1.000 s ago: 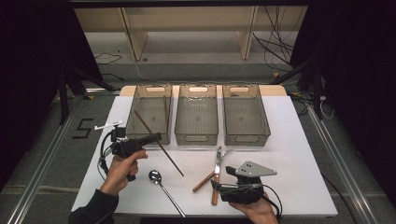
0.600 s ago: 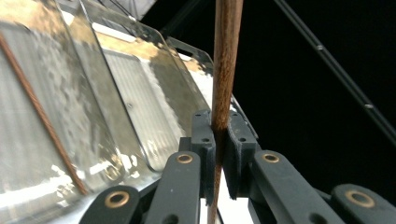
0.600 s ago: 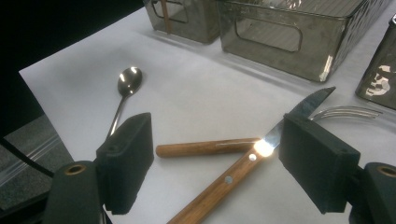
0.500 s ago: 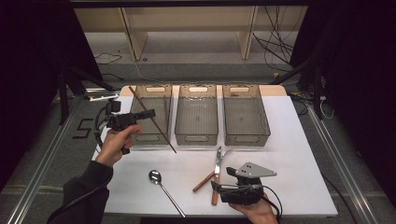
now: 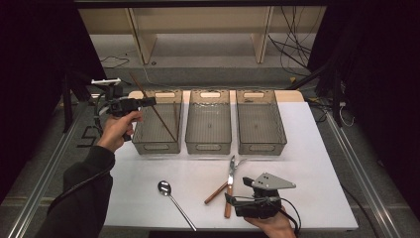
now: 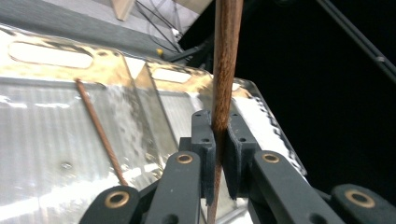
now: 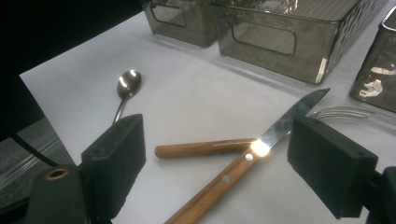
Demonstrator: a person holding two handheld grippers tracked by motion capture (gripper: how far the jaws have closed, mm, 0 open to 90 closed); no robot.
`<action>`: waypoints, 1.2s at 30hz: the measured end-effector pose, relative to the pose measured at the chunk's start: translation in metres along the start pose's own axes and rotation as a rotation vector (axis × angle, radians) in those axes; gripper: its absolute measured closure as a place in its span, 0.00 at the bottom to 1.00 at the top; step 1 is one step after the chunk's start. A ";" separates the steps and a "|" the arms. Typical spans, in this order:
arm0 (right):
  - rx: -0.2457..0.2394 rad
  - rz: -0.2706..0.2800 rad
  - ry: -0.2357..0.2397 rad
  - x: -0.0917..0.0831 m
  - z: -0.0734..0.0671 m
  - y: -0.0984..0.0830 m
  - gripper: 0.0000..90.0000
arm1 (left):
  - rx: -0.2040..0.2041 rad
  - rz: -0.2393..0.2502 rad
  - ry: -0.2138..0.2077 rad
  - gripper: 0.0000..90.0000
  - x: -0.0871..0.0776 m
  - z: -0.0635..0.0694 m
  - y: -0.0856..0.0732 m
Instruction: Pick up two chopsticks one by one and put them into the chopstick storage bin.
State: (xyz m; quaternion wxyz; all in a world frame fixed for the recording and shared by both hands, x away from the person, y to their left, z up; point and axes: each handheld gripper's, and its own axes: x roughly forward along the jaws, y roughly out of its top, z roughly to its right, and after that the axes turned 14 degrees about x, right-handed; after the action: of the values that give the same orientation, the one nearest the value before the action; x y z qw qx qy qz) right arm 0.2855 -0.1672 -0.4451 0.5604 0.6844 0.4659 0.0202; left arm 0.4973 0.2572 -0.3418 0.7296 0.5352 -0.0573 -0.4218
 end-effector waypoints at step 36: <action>-0.004 0.007 0.007 -0.003 0.002 -0.002 0.22 | 0.011 -0.152 0.143 0.93 0.058 -0.018 -0.007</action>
State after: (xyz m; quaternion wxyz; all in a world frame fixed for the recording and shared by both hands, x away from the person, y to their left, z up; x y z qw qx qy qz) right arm 0.2836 -0.1706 -0.4459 0.5600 0.6849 0.4654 0.0254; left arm 0.5401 0.2308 -0.3767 0.6946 0.5709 0.0334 -0.4364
